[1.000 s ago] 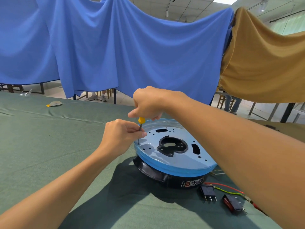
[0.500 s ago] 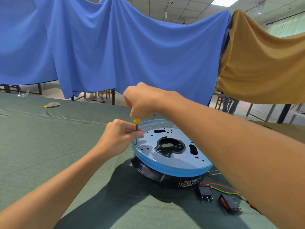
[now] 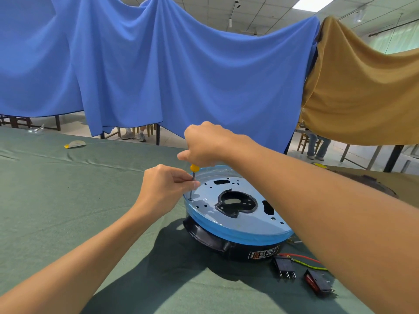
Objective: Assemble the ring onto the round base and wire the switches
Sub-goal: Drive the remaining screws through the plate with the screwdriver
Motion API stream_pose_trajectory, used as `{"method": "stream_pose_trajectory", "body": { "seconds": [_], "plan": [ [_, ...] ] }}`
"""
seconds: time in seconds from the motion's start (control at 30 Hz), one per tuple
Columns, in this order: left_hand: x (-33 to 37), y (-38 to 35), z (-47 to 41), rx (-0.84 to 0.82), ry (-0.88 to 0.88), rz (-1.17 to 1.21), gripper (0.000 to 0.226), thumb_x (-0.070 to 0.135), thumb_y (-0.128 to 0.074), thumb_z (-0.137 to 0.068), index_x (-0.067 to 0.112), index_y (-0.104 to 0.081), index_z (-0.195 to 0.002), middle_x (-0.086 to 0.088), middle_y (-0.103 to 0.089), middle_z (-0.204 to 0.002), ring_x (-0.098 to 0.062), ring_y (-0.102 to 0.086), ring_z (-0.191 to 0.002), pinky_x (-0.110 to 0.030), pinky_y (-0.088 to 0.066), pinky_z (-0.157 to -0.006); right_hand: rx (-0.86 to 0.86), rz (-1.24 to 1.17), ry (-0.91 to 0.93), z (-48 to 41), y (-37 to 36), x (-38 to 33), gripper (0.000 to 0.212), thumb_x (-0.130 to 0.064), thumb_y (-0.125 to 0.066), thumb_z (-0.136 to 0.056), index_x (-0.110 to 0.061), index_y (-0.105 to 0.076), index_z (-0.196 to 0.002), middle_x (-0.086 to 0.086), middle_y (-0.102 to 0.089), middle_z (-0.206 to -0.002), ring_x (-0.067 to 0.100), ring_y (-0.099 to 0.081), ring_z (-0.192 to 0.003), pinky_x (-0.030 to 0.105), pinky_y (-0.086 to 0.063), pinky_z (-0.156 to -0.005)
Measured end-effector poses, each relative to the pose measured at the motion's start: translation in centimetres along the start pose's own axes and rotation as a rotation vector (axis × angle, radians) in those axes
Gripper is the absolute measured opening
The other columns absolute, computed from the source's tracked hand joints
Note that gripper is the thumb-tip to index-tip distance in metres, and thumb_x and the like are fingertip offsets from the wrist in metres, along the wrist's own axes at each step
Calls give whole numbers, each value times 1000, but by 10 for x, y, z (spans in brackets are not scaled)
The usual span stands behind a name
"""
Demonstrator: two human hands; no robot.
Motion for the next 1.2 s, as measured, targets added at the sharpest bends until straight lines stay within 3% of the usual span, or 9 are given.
{"method": "stream_pose_trajectory", "body": {
  "seconds": [0.13, 0.27, 0.43, 0.57, 0.67, 0.8, 0.93, 1.1, 1.2],
  "plan": [
    [2, -5, -2, -71, -19, -33, 8, 20, -75, -85, 16, -81, -87, 3, -77, -82, -8, -70, -80, -28, -55, -76, -79, -75, 26, -2, 0, -2, 9, -16, -58, -85, -13, -57, -93, 9, -60, -84, 22, -60, -55, 24, -46, -49],
    [2, -4, 1, -56, -19, -5, 8, 20, -76, -84, 14, -81, -87, 1, -77, -80, -17, -71, -79, -40, -56, -79, 56, -16, -3, 1, 3, 0, 30, -23, -56, -91, -16, -38, -68, 4, -44, -75, 21, -42, -59, 29, -34, -51],
    [1, -6, 0, -76, -24, -37, 9, 20, -73, -86, 16, -81, -89, 3, -77, -83, -12, -70, -81, -29, -54, -76, -54, -100, 50, -1, 0, -8, 12, -19, -58, -86, -16, -54, -97, 3, -53, -86, 18, -58, -62, 23, -41, -48],
    [-2, -10, -1, -102, -16, -3, 9, 18, -73, -87, 15, -80, -92, 7, -76, -84, -2, -69, -82, -21, -53, -76, 68, -46, 25, 0, 4, -4, 33, -27, -59, -91, -18, -37, -69, 2, -40, -76, 20, -42, -59, 30, -36, -52],
    [-5, -1, -1, -9, 7, 53, 7, 17, -82, -77, 14, -80, -84, 8, -74, -73, 3, -67, -68, -12, -52, -67, -38, -15, 12, -1, -3, -5, 32, -41, -57, -91, -21, -40, -73, 0, -46, -77, 17, -50, -58, 28, -35, -48],
    [-3, -7, -4, -88, -14, 0, 5, 19, -76, -84, 18, -81, -86, 10, -76, -77, -1, -69, -77, -19, -53, -74, -48, -65, 38, -5, 0, -8, 8, -20, -60, -86, -16, -53, -86, 4, -54, -81, 19, -57, -57, 23, -42, -48],
    [-5, 0, -2, -11, -1, 40, 8, 19, -83, -76, 16, -80, -83, 12, -73, -71, 5, -67, -67, -11, -52, -66, 25, -24, -24, -1, -1, 2, 32, -31, -55, -93, -19, -37, -69, 1, -43, -75, 18, -46, -60, 29, -32, -50],
    [-3, -1, -4, -40, -23, 16, 5, 17, -81, -78, 16, -81, -83, 9, -74, -72, 6, -66, -70, -5, -47, -64, -58, -83, 13, 0, -3, 1, 7, -20, -55, -87, -15, -52, -83, 3, -51, -76, 20, -49, -60, 26, -39, -51],
    [0, -8, -3, -104, -41, 7, 8, 17, -76, -83, 16, -80, -90, 10, -75, -78, 9, -67, -74, -8, -50, -70, 2, -54, -23, 3, -2, 8, 24, -25, -54, -91, -18, -41, -72, 3, -46, -77, 21, -45, -63, 30, -33, -52]
  ]
}}
Point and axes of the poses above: each hand's wrist, its own z-axis away from the middle knuckle, its own y-axis out of the back of the hand, x = y × z, the point moved 10 cm from there along -z, towards the middle knuckle
